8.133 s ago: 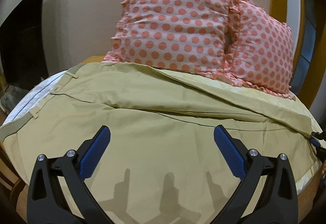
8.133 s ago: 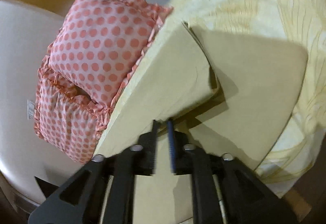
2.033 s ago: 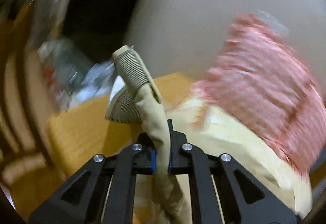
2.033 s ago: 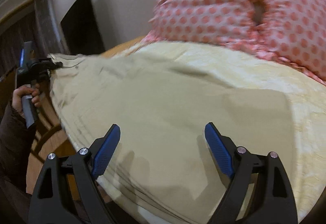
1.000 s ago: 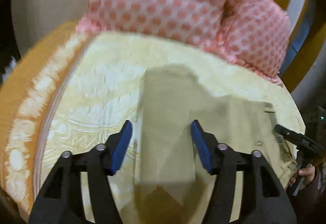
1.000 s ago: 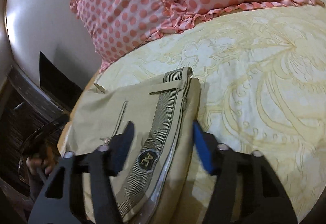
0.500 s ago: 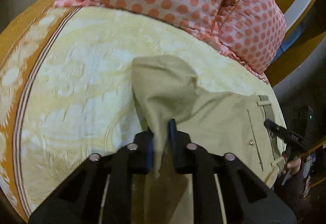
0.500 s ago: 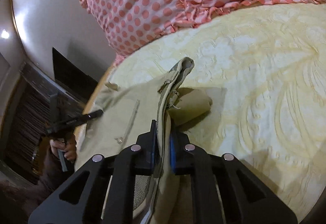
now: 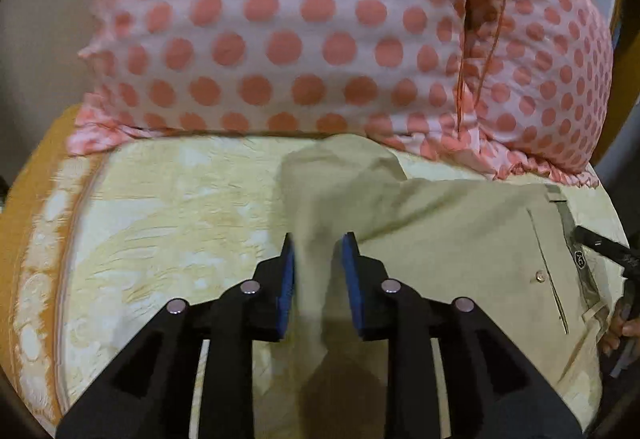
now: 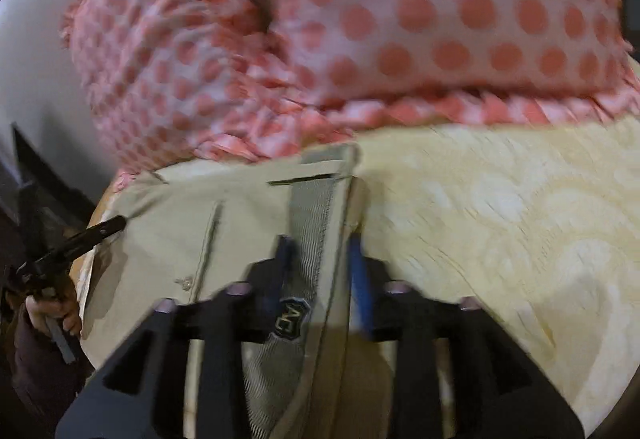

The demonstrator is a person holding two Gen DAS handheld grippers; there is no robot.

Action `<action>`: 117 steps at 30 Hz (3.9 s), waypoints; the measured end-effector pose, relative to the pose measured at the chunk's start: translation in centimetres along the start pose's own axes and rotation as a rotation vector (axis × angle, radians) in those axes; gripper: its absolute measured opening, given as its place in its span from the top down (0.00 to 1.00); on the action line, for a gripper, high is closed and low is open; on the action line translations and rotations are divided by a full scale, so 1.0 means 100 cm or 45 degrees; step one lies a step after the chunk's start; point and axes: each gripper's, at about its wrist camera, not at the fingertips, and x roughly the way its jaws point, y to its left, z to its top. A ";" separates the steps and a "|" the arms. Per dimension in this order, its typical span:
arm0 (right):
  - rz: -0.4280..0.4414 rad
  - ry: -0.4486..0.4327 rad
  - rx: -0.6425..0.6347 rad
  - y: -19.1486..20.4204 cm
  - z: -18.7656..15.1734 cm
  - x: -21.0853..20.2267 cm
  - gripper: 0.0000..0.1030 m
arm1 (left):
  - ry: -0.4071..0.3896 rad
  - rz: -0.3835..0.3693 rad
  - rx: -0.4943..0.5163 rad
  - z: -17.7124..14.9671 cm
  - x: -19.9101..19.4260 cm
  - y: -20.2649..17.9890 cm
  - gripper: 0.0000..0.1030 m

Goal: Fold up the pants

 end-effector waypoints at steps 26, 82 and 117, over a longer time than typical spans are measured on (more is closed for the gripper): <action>-0.031 -0.110 -0.203 0.101 -0.185 -0.081 0.01 | -0.027 0.049 0.047 -0.181 -0.129 -0.053 0.06; -0.340 -0.195 -0.375 0.130 -0.222 -0.061 0.01 | -0.092 0.121 0.067 -0.208 -0.135 -0.056 0.02; -0.339 -0.196 -0.376 0.130 -0.222 -0.061 0.01 | -0.092 0.121 0.068 -0.209 -0.136 -0.055 0.02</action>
